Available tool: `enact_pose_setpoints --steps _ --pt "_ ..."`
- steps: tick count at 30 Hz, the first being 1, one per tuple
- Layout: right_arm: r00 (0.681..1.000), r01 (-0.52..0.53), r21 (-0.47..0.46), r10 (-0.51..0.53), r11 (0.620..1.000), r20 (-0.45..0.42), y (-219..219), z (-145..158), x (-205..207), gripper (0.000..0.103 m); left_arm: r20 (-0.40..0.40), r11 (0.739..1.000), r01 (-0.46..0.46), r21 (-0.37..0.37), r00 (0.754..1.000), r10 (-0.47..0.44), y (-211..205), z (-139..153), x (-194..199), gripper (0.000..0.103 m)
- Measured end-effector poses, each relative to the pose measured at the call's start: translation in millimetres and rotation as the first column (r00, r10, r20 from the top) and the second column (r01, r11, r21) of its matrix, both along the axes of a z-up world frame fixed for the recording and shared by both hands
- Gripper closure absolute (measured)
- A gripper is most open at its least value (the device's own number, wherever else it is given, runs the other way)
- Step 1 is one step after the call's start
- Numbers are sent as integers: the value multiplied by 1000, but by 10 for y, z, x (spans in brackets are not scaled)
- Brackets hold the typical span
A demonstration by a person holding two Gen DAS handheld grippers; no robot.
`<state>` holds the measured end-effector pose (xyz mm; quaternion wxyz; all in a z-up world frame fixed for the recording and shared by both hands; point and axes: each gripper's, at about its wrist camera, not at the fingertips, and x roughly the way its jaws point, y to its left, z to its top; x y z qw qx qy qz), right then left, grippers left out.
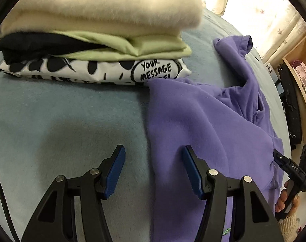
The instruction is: Fold large clothes
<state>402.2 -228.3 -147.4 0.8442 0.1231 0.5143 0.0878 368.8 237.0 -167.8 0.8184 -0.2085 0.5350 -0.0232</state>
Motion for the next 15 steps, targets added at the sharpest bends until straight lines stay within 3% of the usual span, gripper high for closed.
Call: enact_pose_setpoints --steps 1,2,6,7,8,11,15 --pt "999 -43 15 43 999 8 30 19 -17 74 -3 1000 -4 -9 1000 4 -4 -22 23 45" --pt "998 -64 3 64 998 11 56 34 -32 98 -2 1000 -6 -13 1000 6 -7 -44 46 45" --pt "994 -50 -83 58 995 90 73 189 -165 99 -1 1000 -1 1 1000 1 -70 -41 92 48" --pt "991 -32 -78 42 996 129 36 271 -220 99 14 1000 9 17 1000 -9 -107 -11 93 55" --pt "987 -11 -78 23 997 157 -4 326 -255 99 26 999 23 30 999 -23 -119 11 92 79" --pt "979 87 -160 -54 983 196 -96 333 -274 99 33 983 76 169 996 -82 -359 65 107 84" --pt "996 58 -257 -37 965 85 -4 -47 -171 99 27 908 132 397 987 -156 -730 29 113 84"
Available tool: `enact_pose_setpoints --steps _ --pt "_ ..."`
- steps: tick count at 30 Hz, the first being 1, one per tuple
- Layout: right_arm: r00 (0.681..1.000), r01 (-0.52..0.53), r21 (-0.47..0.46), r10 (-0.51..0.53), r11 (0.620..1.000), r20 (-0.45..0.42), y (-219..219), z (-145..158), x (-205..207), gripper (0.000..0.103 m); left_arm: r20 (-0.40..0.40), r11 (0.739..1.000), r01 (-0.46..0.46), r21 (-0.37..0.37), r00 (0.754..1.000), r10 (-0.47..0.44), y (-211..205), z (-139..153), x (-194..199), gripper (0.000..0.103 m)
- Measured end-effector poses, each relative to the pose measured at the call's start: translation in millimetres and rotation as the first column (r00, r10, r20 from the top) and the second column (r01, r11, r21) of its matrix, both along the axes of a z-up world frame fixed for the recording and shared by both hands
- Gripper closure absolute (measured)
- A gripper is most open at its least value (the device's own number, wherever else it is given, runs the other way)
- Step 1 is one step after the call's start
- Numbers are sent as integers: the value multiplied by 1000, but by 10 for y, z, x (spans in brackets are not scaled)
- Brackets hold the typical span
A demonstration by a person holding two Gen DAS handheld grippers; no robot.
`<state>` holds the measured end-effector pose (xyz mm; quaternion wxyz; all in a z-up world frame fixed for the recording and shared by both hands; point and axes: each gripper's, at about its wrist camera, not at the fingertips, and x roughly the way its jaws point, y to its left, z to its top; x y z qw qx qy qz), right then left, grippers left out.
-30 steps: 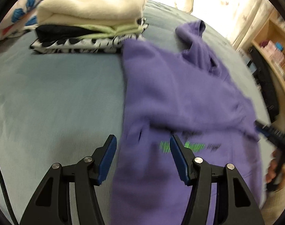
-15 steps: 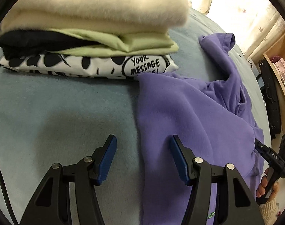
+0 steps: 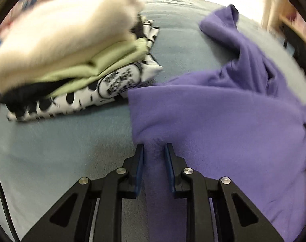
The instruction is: Fold large clothes
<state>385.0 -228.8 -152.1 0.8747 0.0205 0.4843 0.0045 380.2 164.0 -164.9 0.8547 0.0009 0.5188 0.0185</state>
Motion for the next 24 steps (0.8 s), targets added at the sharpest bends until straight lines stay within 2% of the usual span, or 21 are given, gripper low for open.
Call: enact_pose_setpoints --steps 2,4,5,8,11,13,16,19,21,24 --pt "1000 22 -8 -22 1000 10 1 55 -13 95 6 1000 4 27 1000 -4 -40 8 -4 84" --pt "998 68 30 -68 997 -8 -61 148 -36 87 11 1000 -9 27 1000 9 -24 95 -33 83" --pt "997 80 54 -80 995 7 -88 230 -84 83 17 999 -19 36 1000 18 -23 158 -62 83" --pt "995 45 33 -47 998 83 37 465 -291 81 68 998 -38 52 997 35 -23 367 -241 83" --pt "992 -55 51 49 997 120 342 589 -461 81 134 1000 -13 -21 991 16 -190 600 -503 77" --pt "985 -127 64 119 990 121 619 573 -527 81 158 996 15 -90 988 -1 -372 647 -625 74" --pt "973 -218 59 212 974 95 1015 411 -551 81 147 989 38 -143 989 -17 -673 541 -719 73" --pt "967 -253 34 251 967 51 1226 195 -505 81 99 992 18 -122 995 -6 -845 269 -672 73" --pt "974 -226 -8 226 974 18 1167 80 -467 81 71 997 -10 -77 997 16 -812 86 -655 73" --pt "994 -107 -74 110 991 27 700 41 -419 81 94 997 -22 -79 995 30 -597 56 -684 73"
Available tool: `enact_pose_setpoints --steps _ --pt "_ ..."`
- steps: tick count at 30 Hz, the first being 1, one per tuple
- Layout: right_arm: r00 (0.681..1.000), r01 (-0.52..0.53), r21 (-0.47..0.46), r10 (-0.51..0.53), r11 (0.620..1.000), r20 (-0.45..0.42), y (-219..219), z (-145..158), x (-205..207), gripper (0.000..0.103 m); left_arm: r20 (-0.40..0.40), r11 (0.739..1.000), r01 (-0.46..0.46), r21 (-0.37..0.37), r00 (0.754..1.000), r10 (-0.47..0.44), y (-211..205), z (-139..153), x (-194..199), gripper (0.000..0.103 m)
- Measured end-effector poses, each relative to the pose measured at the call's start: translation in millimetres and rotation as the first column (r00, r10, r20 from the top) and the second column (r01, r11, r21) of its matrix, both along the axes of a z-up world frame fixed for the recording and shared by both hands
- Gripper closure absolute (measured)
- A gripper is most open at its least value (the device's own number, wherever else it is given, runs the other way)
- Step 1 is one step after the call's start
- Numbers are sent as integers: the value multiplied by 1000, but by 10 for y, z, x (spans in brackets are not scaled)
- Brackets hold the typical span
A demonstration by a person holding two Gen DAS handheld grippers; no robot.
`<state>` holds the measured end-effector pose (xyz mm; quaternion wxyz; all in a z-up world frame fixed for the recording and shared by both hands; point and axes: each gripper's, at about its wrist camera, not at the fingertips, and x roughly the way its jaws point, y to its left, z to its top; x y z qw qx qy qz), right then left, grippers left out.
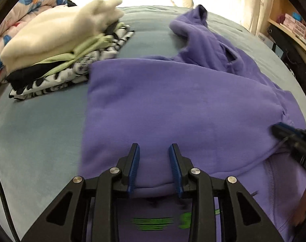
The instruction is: Fold large clothes
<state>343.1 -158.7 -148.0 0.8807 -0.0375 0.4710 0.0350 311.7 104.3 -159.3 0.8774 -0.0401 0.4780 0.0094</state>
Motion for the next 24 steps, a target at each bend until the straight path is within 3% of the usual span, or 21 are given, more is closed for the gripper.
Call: enact_pose_setpoints --steps 1,2,4,6,7,8,9,12,16,24 --pt "1000 7 44 -7 999 -3 -159 3 1 87 2 1000 -7 -3 1000 7 58 0 -5 73" --pt "1000 11 125 -7 992 -26 -356 -8 3 103 4 1000 -7 -23 1000 7 147 7 -7 76" --pt "999 12 235 -1 972 -49 -577 -13 -20 103 -1 995 5 -98 1000 -6 308 -5 -8 80" --pt "999 25 211 -18 977 -37 -588 33 -84 101 -3 993 6 -122 1000 -7 388 -24 -7 81" --pt "996 88 70 -87 994 -20 -568 42 -107 95 -4 993 5 -120 1000 -6 398 -36 5 81" --pt "994 107 21 -107 994 -12 -527 27 -125 82 -4 994 4 -112 1000 -4 403 -36 28 81" --pt "993 112 32 -112 993 -24 -570 -25 -124 76 -4 995 1 -101 1000 -2 387 -43 22 81" --pt "988 146 135 -138 980 -66 -711 -88 -121 76 -4 998 0 -65 1000 0 328 -25 -3 81" --pt "987 156 150 -147 976 -71 -788 -50 -192 76 -8 999 17 -29 1000 -18 262 -18 -6 81" --pt "985 159 158 -145 975 -99 -841 68 -336 76 -75 999 32 -32 997 -34 265 59 34 81"
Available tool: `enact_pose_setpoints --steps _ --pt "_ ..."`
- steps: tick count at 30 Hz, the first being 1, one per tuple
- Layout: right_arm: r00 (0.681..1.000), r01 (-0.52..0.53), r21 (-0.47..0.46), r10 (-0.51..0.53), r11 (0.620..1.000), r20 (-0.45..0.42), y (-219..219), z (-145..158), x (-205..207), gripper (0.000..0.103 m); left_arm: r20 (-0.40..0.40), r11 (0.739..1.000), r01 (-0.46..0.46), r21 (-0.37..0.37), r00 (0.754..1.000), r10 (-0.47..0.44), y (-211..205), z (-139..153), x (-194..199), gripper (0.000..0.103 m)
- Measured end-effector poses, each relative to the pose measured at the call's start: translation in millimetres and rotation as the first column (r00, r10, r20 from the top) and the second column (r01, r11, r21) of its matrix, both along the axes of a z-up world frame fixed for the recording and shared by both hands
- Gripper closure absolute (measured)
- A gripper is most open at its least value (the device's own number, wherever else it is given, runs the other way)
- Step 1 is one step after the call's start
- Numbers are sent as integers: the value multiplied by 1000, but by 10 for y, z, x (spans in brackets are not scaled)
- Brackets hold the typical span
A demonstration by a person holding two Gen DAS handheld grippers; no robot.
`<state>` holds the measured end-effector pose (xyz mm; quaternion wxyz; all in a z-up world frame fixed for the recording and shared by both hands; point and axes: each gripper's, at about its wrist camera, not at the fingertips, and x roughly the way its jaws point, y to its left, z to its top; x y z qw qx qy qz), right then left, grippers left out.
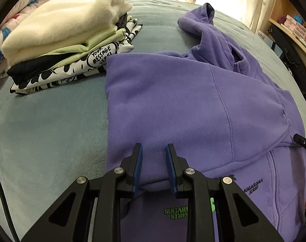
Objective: Fold large clothes
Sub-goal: 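Open both tools and move them to the hoodie hood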
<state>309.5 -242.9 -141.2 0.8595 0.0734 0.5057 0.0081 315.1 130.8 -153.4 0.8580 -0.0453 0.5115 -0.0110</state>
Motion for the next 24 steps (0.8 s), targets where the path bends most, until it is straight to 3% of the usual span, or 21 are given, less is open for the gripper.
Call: enact_pose_setpoints --steps 7,15,19,22,24 --pt "998 -63 -57 63 996 -6 -54 436 6 76 -37 995 44 92 998 -41 35 386 69 79" --pt "985 -79 -198 107 977 135 -171 1643 467 76 59 982 29 188 997 -41 200 1437 615 79" --pt "975 -49 -212 93 976 202 -249 2160 707 75 117 972 19 234 992 -48 149 1905 893 78" --pt "965 -28 -209 81 978 250 -285 2494 802 68 150 968 16 250 987 -55 117 2141 972 69" --pt "958 -22 -209 81 978 276 -291 2631 812 58 182 963 18 270 981 -69 56 2280 983 57"
